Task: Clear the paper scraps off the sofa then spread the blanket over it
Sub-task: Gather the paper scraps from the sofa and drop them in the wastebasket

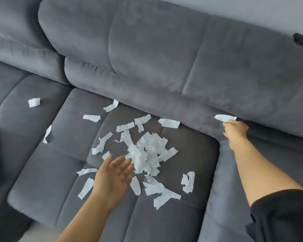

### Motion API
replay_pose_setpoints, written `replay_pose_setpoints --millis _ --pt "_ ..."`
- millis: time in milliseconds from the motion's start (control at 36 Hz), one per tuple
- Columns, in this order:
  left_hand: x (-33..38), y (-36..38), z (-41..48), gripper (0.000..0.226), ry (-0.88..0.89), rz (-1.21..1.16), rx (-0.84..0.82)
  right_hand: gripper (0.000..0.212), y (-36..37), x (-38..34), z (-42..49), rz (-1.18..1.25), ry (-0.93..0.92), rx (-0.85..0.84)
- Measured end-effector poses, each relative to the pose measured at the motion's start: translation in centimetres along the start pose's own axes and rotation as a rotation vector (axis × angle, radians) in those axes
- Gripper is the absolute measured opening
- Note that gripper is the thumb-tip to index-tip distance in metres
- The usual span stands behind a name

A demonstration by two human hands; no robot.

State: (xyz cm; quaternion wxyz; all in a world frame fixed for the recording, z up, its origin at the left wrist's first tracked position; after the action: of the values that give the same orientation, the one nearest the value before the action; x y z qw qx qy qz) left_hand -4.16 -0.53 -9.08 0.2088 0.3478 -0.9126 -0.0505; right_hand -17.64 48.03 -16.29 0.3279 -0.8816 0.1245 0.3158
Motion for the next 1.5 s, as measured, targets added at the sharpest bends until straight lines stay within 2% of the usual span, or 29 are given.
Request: replay_pose_setpoints --millis 83,222,333,417,611,695,750,834,917,1000,1056,1111,1195,1278,1334,1389,1445,1500 --pt "-0.4 -0.6 0.2 0.045 -0.037 -0.003 -0.002 0.021 0.0 0.2 0.4 0.020 0.014 -0.016" --pt "-0.8 -1.0 0.1 0.045 -0.063 -0.014 0.013 0.030 -0.2 0.4 0.0 0.166 0.031 -0.030" --pt "-1.4 -0.1 -0.3 0.044 -0.079 0.000 0.026 0.026 0.4 0.3 -3.1 0.369 0.097 -0.060" --pt "-2.2 1.6 -0.6 0.046 -0.112 0.042 -0.004 0.021 1.5 -0.4 -7.9 0.407 0.063 -0.221" --pt "-5.7 7.2 -2.1 0.058 -0.251 0.254 -0.179 0.025 3.9 0.9 -23.6 0.437 0.011 -0.770" --pt "-8.4 9.4 -3.3 0.072 -0.359 0.394 -0.330 0.043 4.2 1.7 -28.1 0.533 0.057 -0.920" --pt "-9.9 10.7 -4.3 0.074 -0.391 0.406 -0.439 0.047 4.3 2.1 -29.7 0.570 0.062 -0.959" --pt "-11.0 12.0 -5.2 0.060 -0.355 0.337 -0.492 0.046 4.1 3.6 -30.1 0.535 0.066 -0.931" --pt "-10.7 12.1 -4.8 0.041 -0.254 0.273 -0.435 0.042 4.1 5.7 -29.8 0.494 0.101 -0.909" --pt "-10.7 10.9 -4.0 0.035 -0.188 0.253 -0.351 0.038 4.5 8.0 -29.7 0.451 0.129 -0.959" --pt "-10.6 9.4 -3.2 0.034 -0.155 0.252 -0.279 0.033 4.9 10.0 -28.9 0.337 0.133 -0.960" --pt "-10.6 7.9 -2.6 0.032 -0.142 0.273 -0.222 0.024 5.2 13.1 -26.8 0.173 0.160 -0.844" --pt "-10.9 5.4 -1.5 0.030 -0.126 0.304 -0.154 0.012 4.3 18.9 -21.6 -0.042 0.258 -0.503" --pt "-11.1 3.1 -0.8 0.028 -0.112 0.282 -0.098 0.037 3.0 21.7 -17.3 -0.272 0.209 -0.259" --pt "-11.4 1.9 -0.4 0.029 -0.110 0.273 -0.083 0.058 3.1 22.6 -15.2 -0.462 0.129 -0.201" --pt "-11.7 0.6 0.0 0.029 -0.118 0.270 -0.066 0.074 4.1 23.3 -14.0 -0.582 0.079 -0.212" --pt "-11.9 -0.2 0.0 0.030 -0.117 0.271 -0.052 0.079 5.3 23.7 -13.4 -0.636 0.035 -0.241" --pt "-11.9 -0.9 0.0 0.035 -0.112 0.259 -0.039 0.073 6.5 23.6 -12.9 -0.699 -0.031 -0.238"
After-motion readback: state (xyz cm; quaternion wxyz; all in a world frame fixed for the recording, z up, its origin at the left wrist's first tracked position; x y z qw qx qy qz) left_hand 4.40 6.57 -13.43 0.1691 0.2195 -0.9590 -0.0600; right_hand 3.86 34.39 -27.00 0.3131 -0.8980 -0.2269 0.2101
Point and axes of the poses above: each hand's wrist, its own z-axis towards the middle knuckle, its own y-axis out of the palm, x = y × z, the point moved 10 cm from there along z, towards the middle knuckle, and after that the axes turned 5 degrees about -z, right-handed, at the moved point
